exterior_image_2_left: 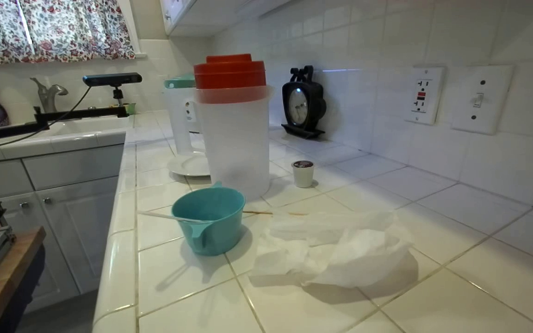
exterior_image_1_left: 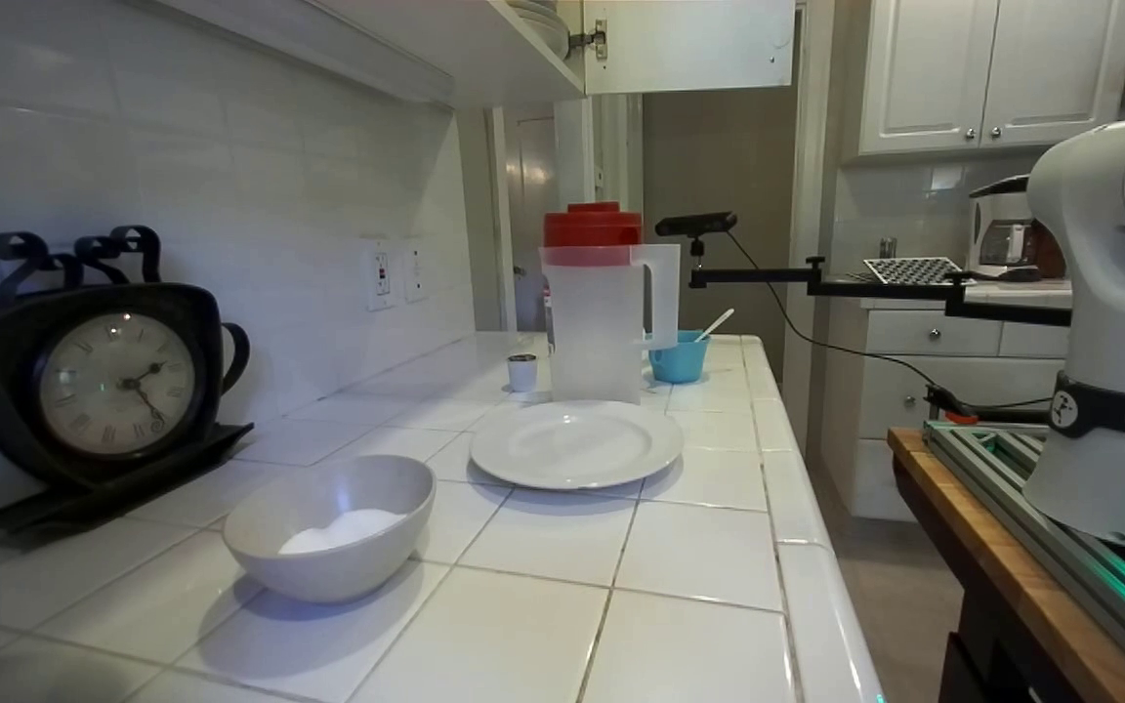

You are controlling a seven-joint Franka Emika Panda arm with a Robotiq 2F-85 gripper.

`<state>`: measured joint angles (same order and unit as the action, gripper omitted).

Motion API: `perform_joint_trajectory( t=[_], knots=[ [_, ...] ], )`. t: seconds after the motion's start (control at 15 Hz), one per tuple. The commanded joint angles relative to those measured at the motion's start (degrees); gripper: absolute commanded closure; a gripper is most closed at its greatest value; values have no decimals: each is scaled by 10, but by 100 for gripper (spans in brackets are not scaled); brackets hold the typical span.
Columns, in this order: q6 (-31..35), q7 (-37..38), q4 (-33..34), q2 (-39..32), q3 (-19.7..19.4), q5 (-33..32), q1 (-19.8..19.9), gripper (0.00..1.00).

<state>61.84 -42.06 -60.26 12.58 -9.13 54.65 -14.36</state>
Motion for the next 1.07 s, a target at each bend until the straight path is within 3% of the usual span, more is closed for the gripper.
perform_joint_trajectory(
  t=[0.0, 0.67, 1.0],
  knots=[
    [2, -19, 34, -32, -10, 25, -4, 0],
    [19, -19, 70, -80, 9, 64, -26, 0],
    [28, -19, 98, -78, 2, -92, -3, 0]
  ],
)
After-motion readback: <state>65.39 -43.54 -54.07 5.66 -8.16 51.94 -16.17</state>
